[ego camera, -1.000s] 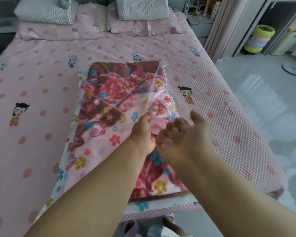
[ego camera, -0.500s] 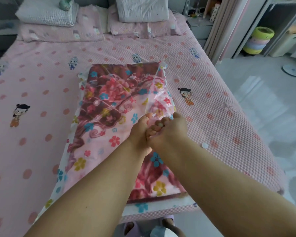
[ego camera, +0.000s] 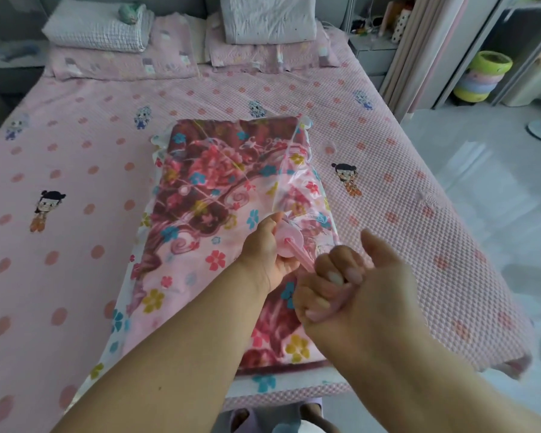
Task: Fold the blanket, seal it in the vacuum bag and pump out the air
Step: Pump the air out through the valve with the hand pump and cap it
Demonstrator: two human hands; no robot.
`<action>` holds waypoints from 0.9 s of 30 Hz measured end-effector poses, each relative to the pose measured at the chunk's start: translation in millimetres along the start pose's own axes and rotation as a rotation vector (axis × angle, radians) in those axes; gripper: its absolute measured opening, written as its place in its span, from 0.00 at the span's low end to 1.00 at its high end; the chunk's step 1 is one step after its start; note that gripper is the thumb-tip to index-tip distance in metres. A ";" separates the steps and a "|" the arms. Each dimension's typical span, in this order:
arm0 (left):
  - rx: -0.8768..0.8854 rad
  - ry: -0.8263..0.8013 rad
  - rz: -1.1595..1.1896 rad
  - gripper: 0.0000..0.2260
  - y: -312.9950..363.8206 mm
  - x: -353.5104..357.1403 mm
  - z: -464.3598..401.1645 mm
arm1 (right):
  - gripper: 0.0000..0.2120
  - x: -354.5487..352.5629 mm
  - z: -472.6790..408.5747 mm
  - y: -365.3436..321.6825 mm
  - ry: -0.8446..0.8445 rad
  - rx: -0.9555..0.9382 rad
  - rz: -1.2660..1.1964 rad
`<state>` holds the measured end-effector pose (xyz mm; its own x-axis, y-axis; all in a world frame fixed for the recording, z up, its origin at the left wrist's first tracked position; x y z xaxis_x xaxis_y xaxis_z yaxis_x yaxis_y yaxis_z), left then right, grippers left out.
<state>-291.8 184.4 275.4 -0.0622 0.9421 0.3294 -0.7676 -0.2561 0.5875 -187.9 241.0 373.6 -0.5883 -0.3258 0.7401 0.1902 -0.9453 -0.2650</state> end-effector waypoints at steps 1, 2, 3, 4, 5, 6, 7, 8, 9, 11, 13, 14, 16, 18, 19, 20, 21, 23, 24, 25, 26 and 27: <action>0.003 0.012 -0.007 0.12 -0.7 -0.2 -0.6 | 0.27 -0.9 -2.5 -0.3 -0.004 0.005 -0.008; -0.010 -0.001 0.003 0.12 -1.3 1.7 -0.8 | 0.27 2.3 -13.3 -1.8 0.018 -0.007 -0.045; -0.028 -0.041 0.028 0.12 -1.3 4.9 0.9 | 0.27 6.7 -28.8 -2.3 0.083 -0.043 -0.064; -0.039 -0.091 0.067 0.14 -0.9 8.1 2.2 | 0.25 12.9 -43.8 -1.8 0.161 -0.075 -0.062; -0.046 -0.129 0.106 0.16 -1.2 10.3 2.6 | 0.23 19.2 -55.2 -1.0 0.209 -0.090 -0.057; -0.049 -0.149 0.131 0.18 -2.2 10.7 1.2 | 0.22 22.4 -60.3 0.2 0.222 -0.102 -0.063; -0.061 -0.149 0.113 0.19 -3.2 10.6 0.1 | 0.21 17.8 -57.5 0.8 0.199 -0.116 -0.043; -0.072 -0.119 0.078 0.17 -4.3 8.7 -0.8 | 0.22 12.7 -48.6 0.9 0.160 -0.100 -0.045; -0.065 -0.064 0.038 0.15 -5.2 5.3 -0.9 | 0.23 8.5 -36.5 1.0 0.123 -0.056 -0.047; 0.003 0.021 -0.001 0.14 -0.7 -1.0 -0.6 | 0.25 -0.2 -11.8 2.1 0.039 -0.011 0.004; -0.002 -0.017 0.008 0.11 0.0 -1.0 -4.0 | 0.27 1.2 -15.1 0.1 0.032 -0.010 -0.001; -0.030 -0.068 0.025 0.12 -0.2 2.1 -1.2 | 0.27 6.3 -25.3 -1.1 0.072 -0.029 -0.028; -0.055 -0.121 0.060 0.16 -1.5 7.7 2.4 | 0.24 15.6 -49.6 -0.4 0.201 -0.088 -0.030; -0.062 -0.138 0.073 0.17 -3.3 8.4 0.5 | 0.22 20.9 -55.1 0.3 0.220 -0.110 -0.024; -0.062 -0.105 0.046 0.15 -4.4 6.2 -1.7 | 0.23 16.6 -47.9 0.4 0.179 -0.114 -0.004; -0.050 -0.064 0.019 0.12 -5.8 2.8 -3.6 | 0.24 10.7 -34.7 0.6 0.128 -0.089 -0.001; -0.017 -0.022 -0.005 0.11 -6.5 -1.2 -6.0 | 0.25 2.8 -20.5 1.3 0.073 -0.050 0.001; 0.042 0.016 -0.031 0.08 -6.5 -5.3 -7.5 | 0.27 -6.4 4.2 4.3 -0.001 -0.007 0.054; 0.054 0.014 -0.029 0.09 -6.6 -4.3 -5.3 | 0.27 -8.6 4.2 3.5 -0.009 -0.015 0.045; 0.050 0.004 -0.023 0.10 -7.1 -3.4 -5.9 | 0.27 -6.8 -4.3 2.5 0.007 -0.027 0.005; 0.024 -0.028 -0.010 0.12 -7.5 -2.1 -4.8 | 0.27 -3.9 -18.6 2.1 0.067 -0.057 -0.023; 0.011 -0.081 0.006 0.18 -7.1 -0.7 -4.2 | 0.26 0.8 -34.8 3.1 0.141 -0.092 -0.020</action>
<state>-289.0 186.4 267.8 -0.0148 0.9201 0.3913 -0.7601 -0.2646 0.5935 -215.1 238.4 351.8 -0.6972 -0.2957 0.6531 0.1087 -0.9440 -0.3114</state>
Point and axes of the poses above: each hand's wrist, its own z-axis away from the middle knuckle, its own x-axis out of the palm, y = z × x, the point moved 4 cm from there along -z, towards the middle knuckle, and after that the axes turned 5 degrees about -z, right-handed, at the moved point
